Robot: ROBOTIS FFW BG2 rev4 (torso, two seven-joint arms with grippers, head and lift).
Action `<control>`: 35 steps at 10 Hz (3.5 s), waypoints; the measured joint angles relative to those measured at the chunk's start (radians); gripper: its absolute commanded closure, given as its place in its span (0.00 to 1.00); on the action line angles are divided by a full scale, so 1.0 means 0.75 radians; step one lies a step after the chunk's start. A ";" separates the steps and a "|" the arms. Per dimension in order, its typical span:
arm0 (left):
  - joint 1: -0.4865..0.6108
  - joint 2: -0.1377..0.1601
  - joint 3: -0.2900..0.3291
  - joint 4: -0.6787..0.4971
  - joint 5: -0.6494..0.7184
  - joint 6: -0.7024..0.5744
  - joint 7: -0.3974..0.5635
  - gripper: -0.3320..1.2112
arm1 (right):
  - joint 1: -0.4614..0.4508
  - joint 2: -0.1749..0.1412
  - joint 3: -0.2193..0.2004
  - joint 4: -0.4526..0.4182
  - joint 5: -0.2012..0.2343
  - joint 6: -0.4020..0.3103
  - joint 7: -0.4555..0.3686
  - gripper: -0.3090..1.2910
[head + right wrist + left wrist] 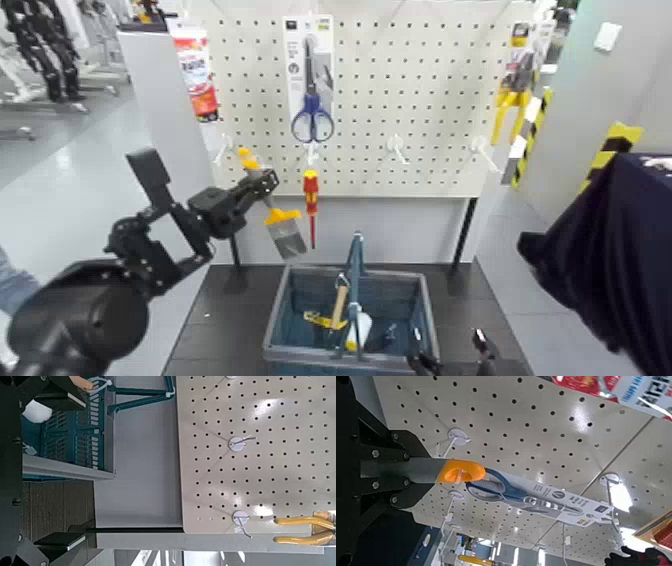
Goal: Put the yellow paint brush into the crate.
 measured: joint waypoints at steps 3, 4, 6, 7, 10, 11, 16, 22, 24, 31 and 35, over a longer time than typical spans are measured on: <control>0.028 -0.025 -0.072 0.115 0.131 -0.027 0.013 0.99 | 0.002 0.000 0.000 0.000 -0.002 -0.004 0.000 0.28; 0.032 -0.030 -0.105 0.154 0.163 -0.037 0.020 0.99 | 0.002 0.000 0.000 0.000 -0.002 -0.006 0.000 0.28; 0.035 -0.037 -0.170 0.242 0.217 -0.077 0.044 0.99 | 0.001 0.000 0.000 0.002 -0.005 -0.009 0.000 0.28; 0.035 -0.038 -0.205 0.283 0.250 -0.094 0.057 0.99 | 0.000 0.000 0.000 0.003 -0.006 -0.012 0.000 0.28; 0.032 -0.040 -0.348 0.393 0.402 -0.176 0.116 0.99 | 0.000 0.000 0.001 0.006 -0.010 -0.019 0.000 0.28; 0.032 -0.040 -0.392 0.417 0.454 -0.187 0.141 0.99 | 0.000 0.000 0.002 0.007 -0.011 -0.022 0.000 0.28; 0.049 -0.038 -0.423 0.408 0.544 -0.165 0.215 0.41 | 0.000 0.000 0.000 0.008 -0.016 -0.030 0.000 0.28; 0.118 -0.037 -0.266 0.272 0.358 -0.163 0.354 0.27 | 0.001 0.000 0.000 0.008 -0.017 -0.028 0.000 0.28; 0.160 -0.039 -0.195 0.168 0.152 -0.177 0.441 0.27 | 0.002 0.000 0.000 0.008 -0.018 -0.027 0.000 0.28; 0.429 -0.091 -0.050 -0.071 -0.436 -0.359 0.601 0.27 | 0.006 0.000 -0.006 0.002 -0.016 -0.028 0.000 0.28; 0.622 -0.146 0.001 -0.126 -0.597 -0.501 0.731 0.27 | 0.011 -0.001 -0.009 -0.003 -0.016 -0.032 0.000 0.28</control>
